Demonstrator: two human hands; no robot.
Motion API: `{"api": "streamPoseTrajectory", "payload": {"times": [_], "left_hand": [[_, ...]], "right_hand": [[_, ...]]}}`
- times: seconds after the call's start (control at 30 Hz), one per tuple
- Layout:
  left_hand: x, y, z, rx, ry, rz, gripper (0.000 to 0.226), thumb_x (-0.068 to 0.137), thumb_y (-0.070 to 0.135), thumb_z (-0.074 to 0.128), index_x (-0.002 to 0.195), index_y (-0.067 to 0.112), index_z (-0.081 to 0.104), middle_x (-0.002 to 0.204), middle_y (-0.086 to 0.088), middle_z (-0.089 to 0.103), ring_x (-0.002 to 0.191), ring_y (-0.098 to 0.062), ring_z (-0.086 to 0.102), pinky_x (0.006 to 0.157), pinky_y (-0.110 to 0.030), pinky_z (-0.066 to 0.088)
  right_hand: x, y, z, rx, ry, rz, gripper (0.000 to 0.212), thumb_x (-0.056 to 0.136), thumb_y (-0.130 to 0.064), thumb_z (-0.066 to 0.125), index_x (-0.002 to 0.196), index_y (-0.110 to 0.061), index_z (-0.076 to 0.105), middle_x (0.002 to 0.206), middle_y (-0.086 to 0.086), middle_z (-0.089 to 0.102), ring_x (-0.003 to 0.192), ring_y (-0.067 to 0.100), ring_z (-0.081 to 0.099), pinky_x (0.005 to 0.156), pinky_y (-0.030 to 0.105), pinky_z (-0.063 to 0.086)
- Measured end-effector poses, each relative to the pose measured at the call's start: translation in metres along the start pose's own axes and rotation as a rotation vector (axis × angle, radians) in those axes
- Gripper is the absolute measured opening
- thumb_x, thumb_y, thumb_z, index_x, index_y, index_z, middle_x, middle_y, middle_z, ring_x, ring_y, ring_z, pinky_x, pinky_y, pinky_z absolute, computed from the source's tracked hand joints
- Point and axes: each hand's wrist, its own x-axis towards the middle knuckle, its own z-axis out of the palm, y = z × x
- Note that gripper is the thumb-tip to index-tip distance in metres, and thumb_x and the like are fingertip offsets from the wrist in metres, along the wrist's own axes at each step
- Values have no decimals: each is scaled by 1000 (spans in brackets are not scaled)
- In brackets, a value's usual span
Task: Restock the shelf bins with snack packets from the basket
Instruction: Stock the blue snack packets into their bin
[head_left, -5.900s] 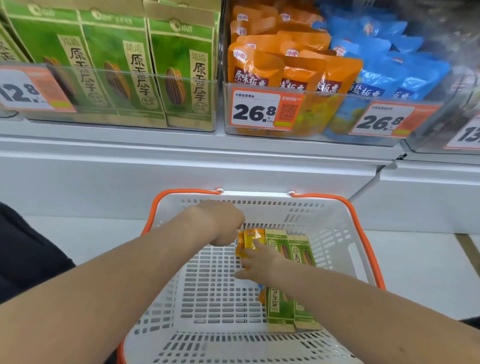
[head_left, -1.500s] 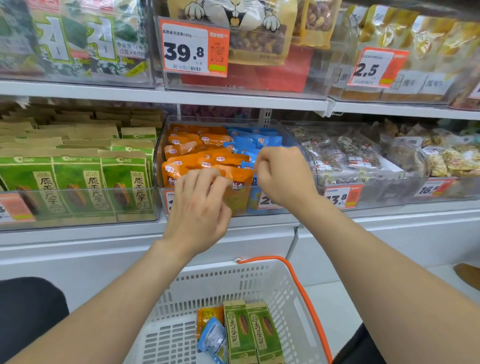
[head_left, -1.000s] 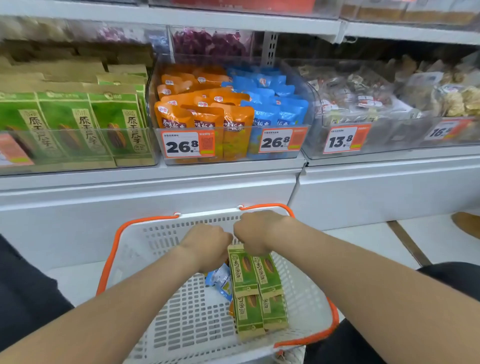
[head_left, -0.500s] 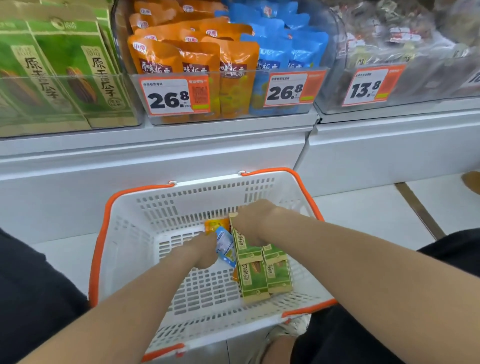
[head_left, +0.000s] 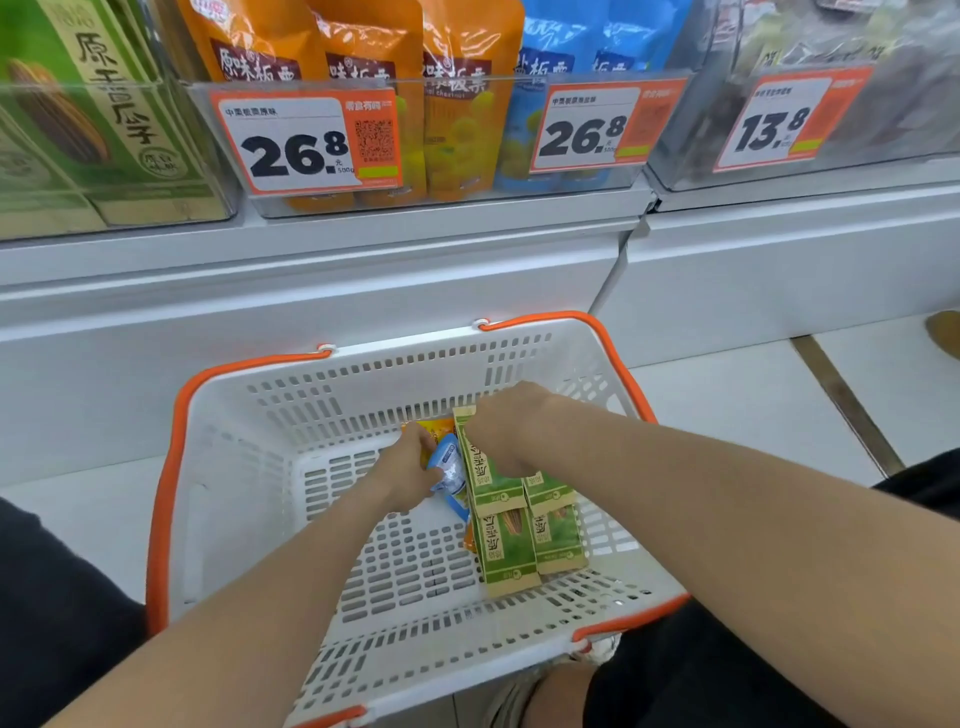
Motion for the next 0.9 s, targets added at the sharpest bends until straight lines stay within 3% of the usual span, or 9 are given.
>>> {"api": "streamPoseTrajectory", "payload": {"times": [0.1, 0.2, 0.3, 0.5, 0.6, 0.67, 0.73, 0.8, 0.9], "left_hand": [[-6, 7, -2, -4, 54, -15, 24, 99, 3, 62, 100, 22, 48, 102, -18, 62, 79, -29, 72, 74, -58, 60], [-15, 12, -6, 36, 123, -21, 26, 87, -7, 56, 96, 18, 52, 93, -16, 61, 67, -28, 60, 58, -49, 56], [-29, 17, -18, 61, 280, -28, 22, 83, -2, 53, 95, 16, 58, 80, -8, 59, 62, -23, 51, 52, -31, 38], [-48, 35, -52, -154, 405, -14, 23, 92, 9, 57, 78, 0, 73, 58, -6, 61, 50, -19, 54, 54, -25, 45], [-65, 57, -64, -512, 268, -89, 13, 93, 5, 68, 88, -5, 75, 54, -9, 61, 48, -20, 60, 63, -35, 62], [-77, 70, -71, -752, 150, -132, 14, 93, 1, 66, 103, -8, 72, 58, -12, 55, 48, -20, 54, 75, -44, 65], [-87, 76, -77, -916, 53, -142, 21, 94, 0, 57, 111, -5, 68, 64, -10, 50, 47, -16, 48, 78, -43, 65], [-96, 82, -78, -977, 42, -148, 25, 96, 3, 53, 116, -2, 67, 70, -9, 51, 48, -15, 46, 78, -42, 64], [-109, 93, -80, -608, 252, -27, 25, 100, 15, 55, 107, 12, 78, 84, 2, 60, 71, -15, 56, 77, -37, 54]], "right_hand": [[1, 0, -4, -3, 8, 9, 12, 98, -11, 57, 89, -17, 52, 84, -2, 44, 65, 13, 46, 69, 34, 48], [-2, 1, -8, -8, 22, 0, 17, 98, -9, 55, 84, -16, 49, 86, -1, 43, 64, 13, 45, 67, 34, 47], [-7, 1, -9, -24, 36, 3, 11, 98, -7, 55, 96, -15, 49, 89, 0, 45, 64, 13, 45, 60, 33, 43], [-18, 6, -5, 54, 99, 20, 12, 98, -10, 58, 107, -15, 53, 88, 0, 48, 63, 12, 43, 58, 31, 45], [-19, 12, 1, 178, 161, 20, 63, 94, -45, 68, 141, -14, 39, 94, 1, 49, 67, 17, 51, 54, 32, 41], [-19, 18, 4, 308, 182, 1, 80, 90, -57, 70, 150, -18, 34, 112, 6, 59, 88, 26, 63, 69, 37, 52], [-19, 22, 4, 442, 244, -24, 70, 95, -50, 68, 151, -21, 38, 126, 7, 62, 103, 26, 62, 81, 37, 50], [-24, 25, 0, 543, 321, -36, 53, 99, -41, 67, 144, -19, 48, 124, 5, 63, 98, 21, 56, 78, 32, 41], [-31, 25, -6, 669, 357, -16, 36, 95, -35, 72, 121, -21, 52, 98, -2, 61, 81, 18, 57, 62, 33, 40]]}}
